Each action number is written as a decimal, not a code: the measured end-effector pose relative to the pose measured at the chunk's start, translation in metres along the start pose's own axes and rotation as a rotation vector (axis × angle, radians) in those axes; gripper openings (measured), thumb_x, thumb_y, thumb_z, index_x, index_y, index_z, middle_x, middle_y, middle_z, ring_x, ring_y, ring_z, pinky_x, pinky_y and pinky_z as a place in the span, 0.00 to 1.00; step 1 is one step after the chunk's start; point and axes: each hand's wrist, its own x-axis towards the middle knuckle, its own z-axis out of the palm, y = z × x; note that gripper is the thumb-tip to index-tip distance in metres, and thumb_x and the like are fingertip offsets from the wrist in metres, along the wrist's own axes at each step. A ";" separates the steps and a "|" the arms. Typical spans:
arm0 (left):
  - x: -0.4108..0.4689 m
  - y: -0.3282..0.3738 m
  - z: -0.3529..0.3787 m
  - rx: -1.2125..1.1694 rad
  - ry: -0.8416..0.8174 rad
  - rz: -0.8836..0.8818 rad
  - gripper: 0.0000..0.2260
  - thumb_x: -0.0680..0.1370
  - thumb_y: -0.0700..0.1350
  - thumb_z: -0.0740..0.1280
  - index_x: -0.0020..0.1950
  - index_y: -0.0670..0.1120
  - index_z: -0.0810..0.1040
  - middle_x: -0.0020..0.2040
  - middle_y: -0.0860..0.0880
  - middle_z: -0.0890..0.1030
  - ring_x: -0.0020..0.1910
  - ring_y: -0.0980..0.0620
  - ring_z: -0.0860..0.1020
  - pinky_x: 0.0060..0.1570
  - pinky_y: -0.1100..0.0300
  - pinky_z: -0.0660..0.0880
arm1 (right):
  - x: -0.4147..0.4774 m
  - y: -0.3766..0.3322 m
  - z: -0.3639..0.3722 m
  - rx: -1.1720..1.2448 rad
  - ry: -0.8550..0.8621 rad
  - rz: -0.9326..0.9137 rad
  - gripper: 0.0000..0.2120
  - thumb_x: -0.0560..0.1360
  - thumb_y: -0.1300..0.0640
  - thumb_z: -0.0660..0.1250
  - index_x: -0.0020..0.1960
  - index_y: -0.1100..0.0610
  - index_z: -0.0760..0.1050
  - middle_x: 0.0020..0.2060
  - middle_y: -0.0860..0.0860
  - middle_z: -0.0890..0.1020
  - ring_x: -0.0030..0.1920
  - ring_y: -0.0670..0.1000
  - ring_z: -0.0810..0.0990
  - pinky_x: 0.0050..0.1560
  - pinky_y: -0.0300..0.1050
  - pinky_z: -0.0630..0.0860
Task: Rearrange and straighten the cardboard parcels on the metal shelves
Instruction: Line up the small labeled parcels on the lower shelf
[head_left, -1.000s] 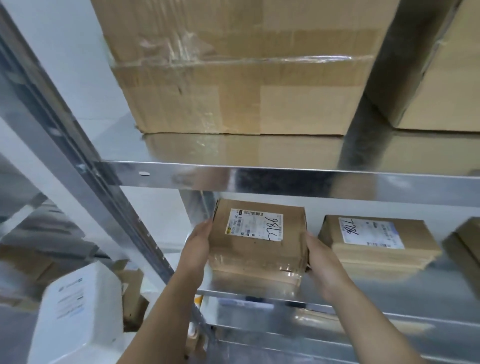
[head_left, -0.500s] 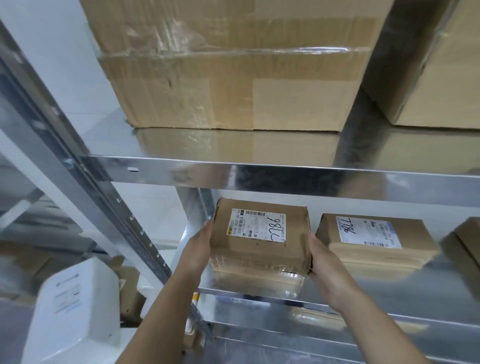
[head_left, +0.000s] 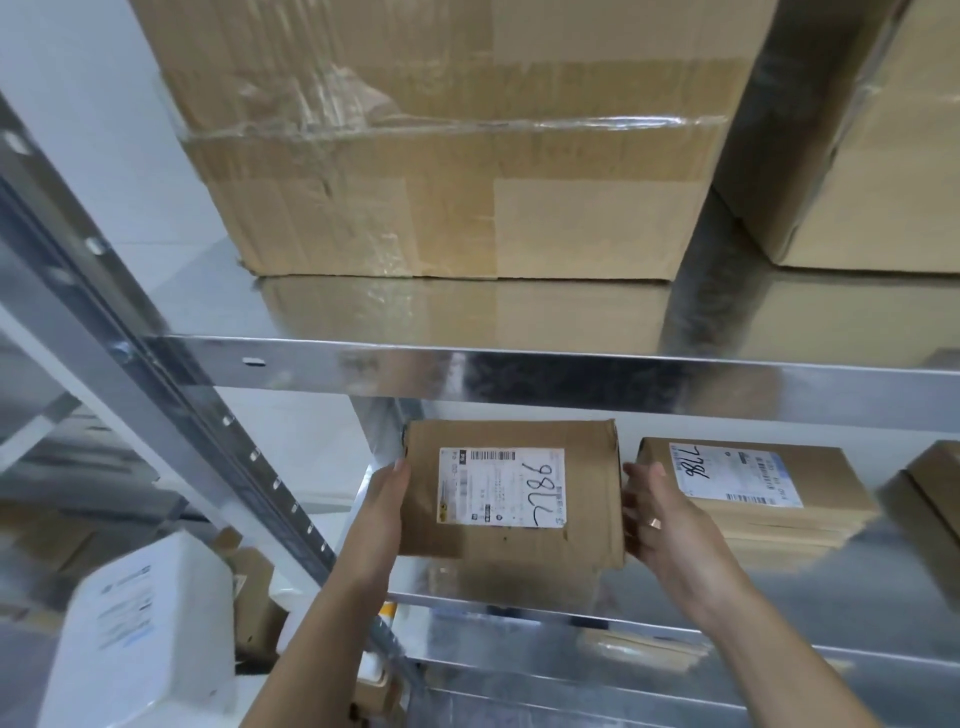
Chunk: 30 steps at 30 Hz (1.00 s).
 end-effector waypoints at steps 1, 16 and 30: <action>-0.001 -0.003 -0.001 -0.005 0.001 0.008 0.22 0.82 0.66 0.51 0.68 0.57 0.73 0.62 0.53 0.81 0.62 0.50 0.78 0.70 0.45 0.71 | -0.001 0.002 0.001 -0.020 -0.011 0.003 0.16 0.86 0.43 0.53 0.65 0.45 0.76 0.56 0.51 0.84 0.61 0.54 0.81 0.70 0.57 0.73; -0.008 -0.014 -0.006 -0.216 -0.045 -0.069 0.24 0.84 0.64 0.50 0.70 0.53 0.74 0.69 0.51 0.78 0.72 0.52 0.72 0.79 0.49 0.59 | -0.013 0.014 0.014 0.098 -0.049 0.045 0.19 0.87 0.46 0.51 0.57 0.53 0.79 0.43 0.45 0.88 0.51 0.45 0.84 0.53 0.42 0.78; -0.002 -0.011 0.001 -0.201 -0.087 -0.081 0.29 0.84 0.63 0.48 0.79 0.48 0.66 0.71 0.50 0.74 0.73 0.53 0.70 0.79 0.52 0.59 | -0.008 0.021 0.025 0.075 -0.060 0.050 0.16 0.87 0.47 0.46 0.64 0.42 0.71 0.37 0.38 0.86 0.36 0.35 0.84 0.32 0.29 0.77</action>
